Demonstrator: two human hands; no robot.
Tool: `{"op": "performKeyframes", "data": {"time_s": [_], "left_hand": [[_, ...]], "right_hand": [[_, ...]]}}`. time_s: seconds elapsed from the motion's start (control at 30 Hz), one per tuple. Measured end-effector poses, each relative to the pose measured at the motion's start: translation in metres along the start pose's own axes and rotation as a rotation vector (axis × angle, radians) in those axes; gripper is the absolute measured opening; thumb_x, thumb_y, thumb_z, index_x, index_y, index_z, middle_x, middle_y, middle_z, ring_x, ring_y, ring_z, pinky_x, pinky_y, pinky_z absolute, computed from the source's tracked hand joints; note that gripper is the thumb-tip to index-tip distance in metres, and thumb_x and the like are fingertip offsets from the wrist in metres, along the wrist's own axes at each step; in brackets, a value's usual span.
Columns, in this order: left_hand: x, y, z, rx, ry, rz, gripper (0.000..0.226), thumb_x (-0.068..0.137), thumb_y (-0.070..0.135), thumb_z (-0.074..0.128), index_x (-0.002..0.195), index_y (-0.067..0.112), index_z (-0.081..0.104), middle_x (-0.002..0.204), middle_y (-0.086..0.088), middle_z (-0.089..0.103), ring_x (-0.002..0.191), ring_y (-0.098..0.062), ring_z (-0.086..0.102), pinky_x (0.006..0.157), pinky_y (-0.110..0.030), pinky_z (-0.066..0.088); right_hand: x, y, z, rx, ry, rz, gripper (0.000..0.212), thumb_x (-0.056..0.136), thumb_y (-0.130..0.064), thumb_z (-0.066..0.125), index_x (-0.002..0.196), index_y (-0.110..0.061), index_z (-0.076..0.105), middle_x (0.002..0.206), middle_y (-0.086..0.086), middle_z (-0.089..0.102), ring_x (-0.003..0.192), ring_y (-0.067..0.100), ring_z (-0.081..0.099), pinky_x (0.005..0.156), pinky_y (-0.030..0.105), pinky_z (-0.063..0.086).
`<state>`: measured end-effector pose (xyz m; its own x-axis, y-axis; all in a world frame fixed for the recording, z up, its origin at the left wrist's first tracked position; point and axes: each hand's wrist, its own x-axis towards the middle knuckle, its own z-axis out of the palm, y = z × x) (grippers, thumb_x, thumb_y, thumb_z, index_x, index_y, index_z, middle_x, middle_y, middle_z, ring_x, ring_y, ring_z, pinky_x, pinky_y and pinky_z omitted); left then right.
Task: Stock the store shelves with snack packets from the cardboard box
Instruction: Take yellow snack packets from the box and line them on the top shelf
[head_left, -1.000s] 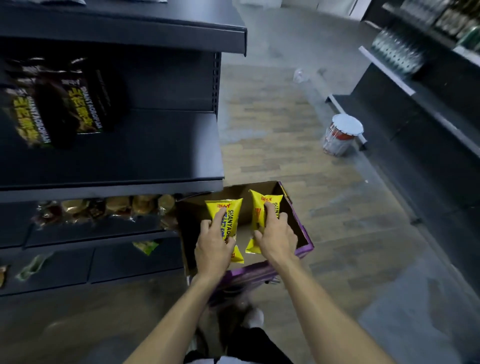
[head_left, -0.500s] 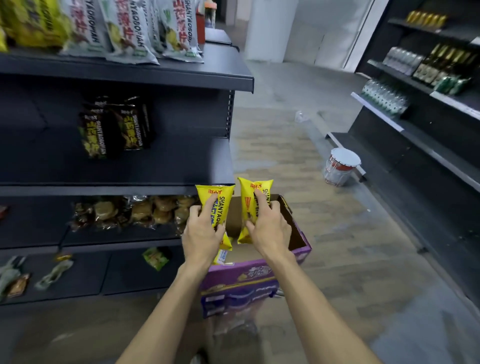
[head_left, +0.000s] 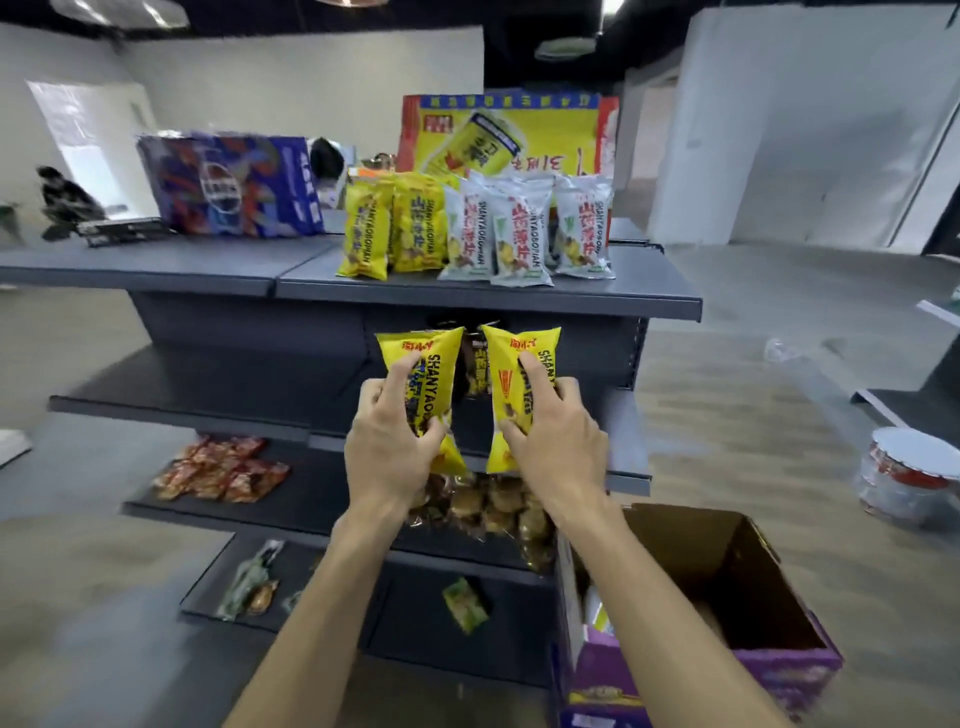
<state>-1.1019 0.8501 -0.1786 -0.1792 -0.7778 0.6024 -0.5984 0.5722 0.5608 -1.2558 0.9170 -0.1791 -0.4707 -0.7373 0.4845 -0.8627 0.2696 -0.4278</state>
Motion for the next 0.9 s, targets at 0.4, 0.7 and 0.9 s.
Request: {"op": "performKeyframes", "data": {"time_s": [0.4, 0.7, 0.9], "left_hand": [[0.124, -0.119, -0.064, -0.041, 0.045, 0.077, 0.067, 0.083, 0.022, 0.075, 0.139, 0.033, 0.041, 0.105, 0.001, 0.05, 0.073, -0.011, 0.054, 0.061, -0.027, 0.049], [0.204, -0.153, -0.063, -0.063, 0.02, 0.119, 0.067, 0.083, 0.02, 0.076, 0.139, 0.031, 0.042, 0.104, 0.003, 0.051, 0.076, -0.012, 0.052, 0.063, -0.025, 0.044], [0.24, -0.16, -0.05, -0.064, 0.036, 0.146, 0.066, 0.083, 0.022, 0.075, 0.138, 0.032, 0.041, 0.099, 0.003, 0.051, 0.074, -0.012, 0.054, 0.062, -0.025, 0.043]], "right_hand": [[0.119, -0.152, 0.069, -0.057, 0.079, -0.007, 0.073, 0.091, -0.043, 0.064, 0.148, -0.04, 0.02, 0.125, 0.007, 0.05, 0.09, 0.03, 0.063, 0.067, 0.038, 0.05], [0.227, -0.201, 0.091, -0.152, 0.125, 0.019, 0.069, 0.09, -0.036, 0.068, 0.146, -0.032, 0.028, 0.129, 0.011, 0.049, 0.099, 0.03, 0.063, 0.071, 0.038, 0.048], [0.278, -0.192, 0.11, -0.166, 0.124, 0.07, 0.065, 0.092, -0.032, 0.065, 0.145, -0.031, 0.027, 0.121, 0.011, 0.052, 0.092, 0.029, 0.061, 0.071, 0.04, 0.051]]}}
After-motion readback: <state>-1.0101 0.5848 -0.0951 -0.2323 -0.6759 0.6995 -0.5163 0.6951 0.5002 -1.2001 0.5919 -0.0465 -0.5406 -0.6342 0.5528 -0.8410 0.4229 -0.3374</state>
